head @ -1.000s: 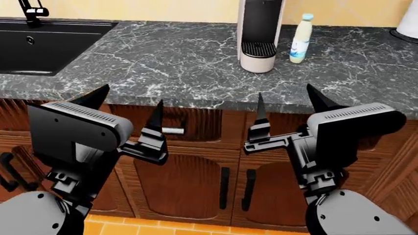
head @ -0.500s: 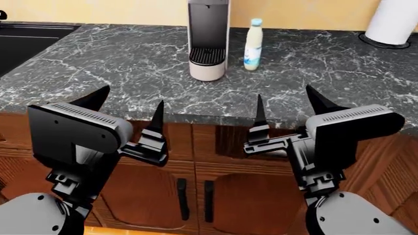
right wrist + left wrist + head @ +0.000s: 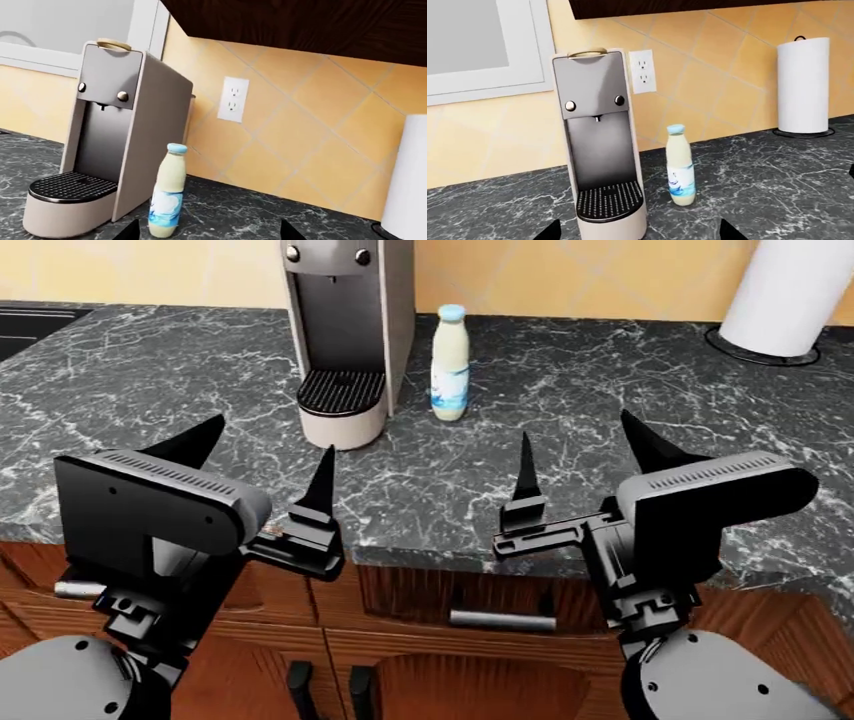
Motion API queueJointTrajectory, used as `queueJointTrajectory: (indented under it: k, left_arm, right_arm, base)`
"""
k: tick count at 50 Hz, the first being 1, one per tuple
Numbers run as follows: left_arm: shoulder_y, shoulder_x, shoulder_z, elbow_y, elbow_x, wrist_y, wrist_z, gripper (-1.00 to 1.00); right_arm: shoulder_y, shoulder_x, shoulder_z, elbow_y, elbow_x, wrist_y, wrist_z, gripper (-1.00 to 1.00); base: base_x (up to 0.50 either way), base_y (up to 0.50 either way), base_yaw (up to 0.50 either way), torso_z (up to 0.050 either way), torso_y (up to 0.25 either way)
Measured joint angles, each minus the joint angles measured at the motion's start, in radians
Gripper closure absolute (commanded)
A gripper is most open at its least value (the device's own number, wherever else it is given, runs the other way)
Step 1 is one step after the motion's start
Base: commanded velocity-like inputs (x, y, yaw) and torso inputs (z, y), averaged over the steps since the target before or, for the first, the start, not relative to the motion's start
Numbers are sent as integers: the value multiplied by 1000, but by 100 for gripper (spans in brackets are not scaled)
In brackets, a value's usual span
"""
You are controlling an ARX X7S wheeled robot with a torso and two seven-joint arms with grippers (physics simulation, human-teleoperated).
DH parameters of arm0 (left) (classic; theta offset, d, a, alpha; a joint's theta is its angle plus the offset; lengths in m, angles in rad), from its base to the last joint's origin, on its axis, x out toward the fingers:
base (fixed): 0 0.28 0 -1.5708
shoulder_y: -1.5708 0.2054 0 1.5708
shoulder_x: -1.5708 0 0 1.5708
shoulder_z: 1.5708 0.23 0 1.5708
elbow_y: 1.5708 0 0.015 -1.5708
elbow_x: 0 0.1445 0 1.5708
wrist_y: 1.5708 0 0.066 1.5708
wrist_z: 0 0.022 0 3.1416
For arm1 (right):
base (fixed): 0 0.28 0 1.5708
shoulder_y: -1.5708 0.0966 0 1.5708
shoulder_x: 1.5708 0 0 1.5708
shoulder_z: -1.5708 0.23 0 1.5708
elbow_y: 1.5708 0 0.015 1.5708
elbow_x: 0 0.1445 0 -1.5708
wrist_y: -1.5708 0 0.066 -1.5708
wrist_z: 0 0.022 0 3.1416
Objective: Move the drinks to the dining counter.
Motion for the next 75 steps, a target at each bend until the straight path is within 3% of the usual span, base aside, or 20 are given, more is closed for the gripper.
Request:
queueJointTrajectory:
  k: [12, 33, 53, 75]
  left_arm:
    - [3, -4, -1, -1, 3, 5, -1, -100]
    - [9, -8, 3, -1, 6, 14, -1, -100]
    - [6, -13, 1, 3, -1, 16, -8, -100]
    - [6, -12, 9, -2, 2, 22, -8, -100]
  right_arm:
    - [8, -11, 20, 9, 34, 36, 34, -100]
    - [8, -14, 23, 16, 56, 50, 40, -100]
    - [20, -21, 15, 24, 69, 64, 36, -100]
    - [155, -56, 22, 124, 228, 249, 10, -100]
  base:
    - [61, 5, 0, 0, 1]
    - [497, 42, 0, 0, 1]
    - [0, 0, 0, 0, 1]
    - [0, 0, 0, 0, 0]
